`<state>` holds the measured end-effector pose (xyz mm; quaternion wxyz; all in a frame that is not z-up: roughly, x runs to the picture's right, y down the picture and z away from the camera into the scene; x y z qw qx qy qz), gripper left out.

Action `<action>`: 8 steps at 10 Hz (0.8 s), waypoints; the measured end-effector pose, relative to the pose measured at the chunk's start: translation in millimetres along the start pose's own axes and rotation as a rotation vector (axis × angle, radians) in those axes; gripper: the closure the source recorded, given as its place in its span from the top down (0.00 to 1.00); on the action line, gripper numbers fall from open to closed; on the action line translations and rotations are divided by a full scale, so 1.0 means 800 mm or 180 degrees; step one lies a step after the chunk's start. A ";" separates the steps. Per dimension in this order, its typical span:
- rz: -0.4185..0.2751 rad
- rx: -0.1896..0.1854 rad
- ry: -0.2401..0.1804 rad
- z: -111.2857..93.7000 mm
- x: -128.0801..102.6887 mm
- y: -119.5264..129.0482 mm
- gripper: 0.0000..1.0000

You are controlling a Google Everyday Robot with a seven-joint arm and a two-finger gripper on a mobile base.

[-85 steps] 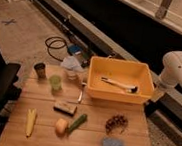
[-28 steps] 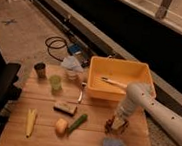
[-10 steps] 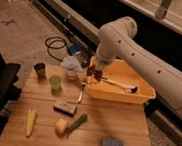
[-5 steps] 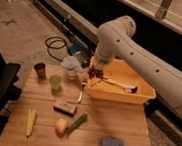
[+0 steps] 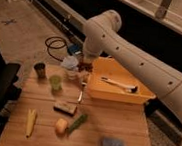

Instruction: Place grapes in metal cup

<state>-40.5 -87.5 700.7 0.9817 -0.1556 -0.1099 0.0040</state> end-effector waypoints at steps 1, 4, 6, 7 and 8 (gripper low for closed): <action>-0.0070 0.0023 -0.0092 0.002 -0.022 -0.006 0.00; -0.0263 0.0078 -0.0556 0.008 -0.096 -0.028 0.00; -0.0355 0.0045 -0.0866 0.018 -0.145 -0.044 0.00; -0.0397 0.0017 -0.0961 0.024 -0.165 -0.048 0.00; -0.0430 -0.0024 -0.1068 0.032 -0.187 -0.052 0.00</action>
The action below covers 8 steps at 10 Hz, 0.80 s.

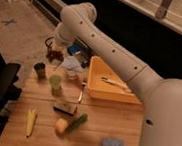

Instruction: Place grapes in metal cup

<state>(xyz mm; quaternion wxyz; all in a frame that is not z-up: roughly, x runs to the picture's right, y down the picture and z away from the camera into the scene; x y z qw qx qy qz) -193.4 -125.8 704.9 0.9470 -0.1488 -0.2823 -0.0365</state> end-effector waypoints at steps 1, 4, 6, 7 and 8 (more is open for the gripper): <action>-0.0010 -0.0037 -0.0139 0.018 -0.019 -0.008 0.00; 0.0017 -0.0059 -0.0274 0.040 -0.036 -0.015 0.00; 0.0015 -0.0060 -0.0274 0.041 -0.037 -0.015 0.00; 0.0010 -0.0063 -0.0275 0.041 -0.038 -0.014 0.00; 0.0012 -0.0063 -0.0271 0.042 -0.038 -0.014 0.00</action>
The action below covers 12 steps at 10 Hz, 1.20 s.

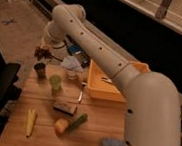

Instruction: Place grapes in metal cup

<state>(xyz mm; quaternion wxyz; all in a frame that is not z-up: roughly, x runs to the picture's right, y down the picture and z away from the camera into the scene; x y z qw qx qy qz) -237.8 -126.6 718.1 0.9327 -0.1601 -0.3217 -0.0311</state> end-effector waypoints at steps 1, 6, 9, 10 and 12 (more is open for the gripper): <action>0.0034 0.0033 0.0021 -0.001 0.002 -0.001 0.00; 0.0358 0.0301 -0.0045 0.070 0.051 0.003 0.00; 0.0519 0.0314 -0.0254 0.113 0.055 -0.012 0.00; 0.0528 0.0323 -0.0347 0.128 0.048 -0.020 0.00; 0.0526 0.0325 -0.0484 0.141 0.033 -0.032 0.00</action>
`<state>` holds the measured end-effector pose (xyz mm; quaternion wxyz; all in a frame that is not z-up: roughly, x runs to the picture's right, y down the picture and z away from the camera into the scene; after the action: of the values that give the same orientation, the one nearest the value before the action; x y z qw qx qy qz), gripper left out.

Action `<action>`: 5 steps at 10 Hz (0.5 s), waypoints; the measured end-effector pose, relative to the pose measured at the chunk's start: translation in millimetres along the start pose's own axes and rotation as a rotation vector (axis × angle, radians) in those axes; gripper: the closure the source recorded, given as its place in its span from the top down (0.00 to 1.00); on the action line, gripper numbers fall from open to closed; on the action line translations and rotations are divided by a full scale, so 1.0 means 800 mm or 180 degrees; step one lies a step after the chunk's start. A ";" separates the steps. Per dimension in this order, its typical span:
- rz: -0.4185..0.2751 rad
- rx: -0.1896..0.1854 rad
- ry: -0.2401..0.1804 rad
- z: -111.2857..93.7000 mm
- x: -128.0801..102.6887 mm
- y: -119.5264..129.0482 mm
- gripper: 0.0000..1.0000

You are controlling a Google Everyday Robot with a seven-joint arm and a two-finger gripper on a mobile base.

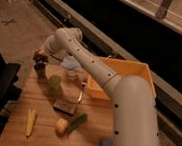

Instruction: Place grapes in metal cup

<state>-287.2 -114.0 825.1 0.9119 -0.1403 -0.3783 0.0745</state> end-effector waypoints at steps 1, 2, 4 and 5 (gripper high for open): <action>0.0006 -0.0012 -0.0052 0.008 -0.007 -0.001 0.00; 0.0015 -0.0031 -0.0100 0.014 -0.011 0.000 0.00; 0.0065 -0.0073 -0.0157 0.023 -0.005 0.002 0.00; 0.0091 -0.0114 -0.0173 0.031 -0.003 0.006 0.00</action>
<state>-306.4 -104.8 838.5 0.8975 -0.1599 -0.4021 0.0846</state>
